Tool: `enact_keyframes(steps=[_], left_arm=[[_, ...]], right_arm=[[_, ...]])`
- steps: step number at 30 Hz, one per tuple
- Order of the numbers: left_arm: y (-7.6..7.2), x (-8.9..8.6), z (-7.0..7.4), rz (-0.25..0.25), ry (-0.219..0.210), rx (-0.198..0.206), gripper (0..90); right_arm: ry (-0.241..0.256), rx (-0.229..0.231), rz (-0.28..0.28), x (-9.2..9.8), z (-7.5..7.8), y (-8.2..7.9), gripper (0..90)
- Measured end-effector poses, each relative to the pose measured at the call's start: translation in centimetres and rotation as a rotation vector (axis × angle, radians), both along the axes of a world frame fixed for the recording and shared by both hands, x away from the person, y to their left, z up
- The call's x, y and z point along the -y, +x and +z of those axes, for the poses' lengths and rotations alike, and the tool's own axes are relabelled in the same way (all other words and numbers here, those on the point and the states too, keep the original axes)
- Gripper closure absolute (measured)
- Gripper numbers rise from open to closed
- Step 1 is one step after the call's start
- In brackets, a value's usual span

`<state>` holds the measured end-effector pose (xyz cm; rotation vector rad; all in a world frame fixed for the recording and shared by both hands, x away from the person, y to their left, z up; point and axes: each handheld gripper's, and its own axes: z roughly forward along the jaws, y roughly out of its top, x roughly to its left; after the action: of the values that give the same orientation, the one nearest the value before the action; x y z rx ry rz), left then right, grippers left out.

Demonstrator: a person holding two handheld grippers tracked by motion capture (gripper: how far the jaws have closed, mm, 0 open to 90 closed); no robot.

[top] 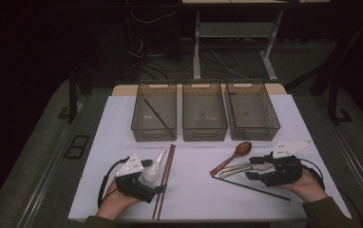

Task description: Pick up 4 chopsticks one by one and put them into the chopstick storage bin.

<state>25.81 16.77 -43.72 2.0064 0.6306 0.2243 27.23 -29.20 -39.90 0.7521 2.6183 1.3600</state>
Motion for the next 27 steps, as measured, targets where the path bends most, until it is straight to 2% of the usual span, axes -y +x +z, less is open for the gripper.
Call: enact_keyframes(steps=[3,7,13,27], left_arm=[[0.0,0.0,0.0,0.002,-0.004,0.002,0.0],[-0.1,0.0,0.1,0.000,0.001,0.004,0.0],[-0.2,0.1,0.1,0.001,0.000,0.006,0.0],[-0.2,0.2,0.1,-0.003,0.003,0.004,0.0]], right_arm=[[-0.013,-0.014,-0.001,0.4,-0.4,-0.5,43.9],[-0.045,-0.004,0.009,0.8,-0.8,-1.3,48.2],[-0.082,-0.018,0.012,1.4,-1.6,-2.1,55.5],[-0.174,-0.045,0.059,1.7,-2.9,-1.9,71.7]])
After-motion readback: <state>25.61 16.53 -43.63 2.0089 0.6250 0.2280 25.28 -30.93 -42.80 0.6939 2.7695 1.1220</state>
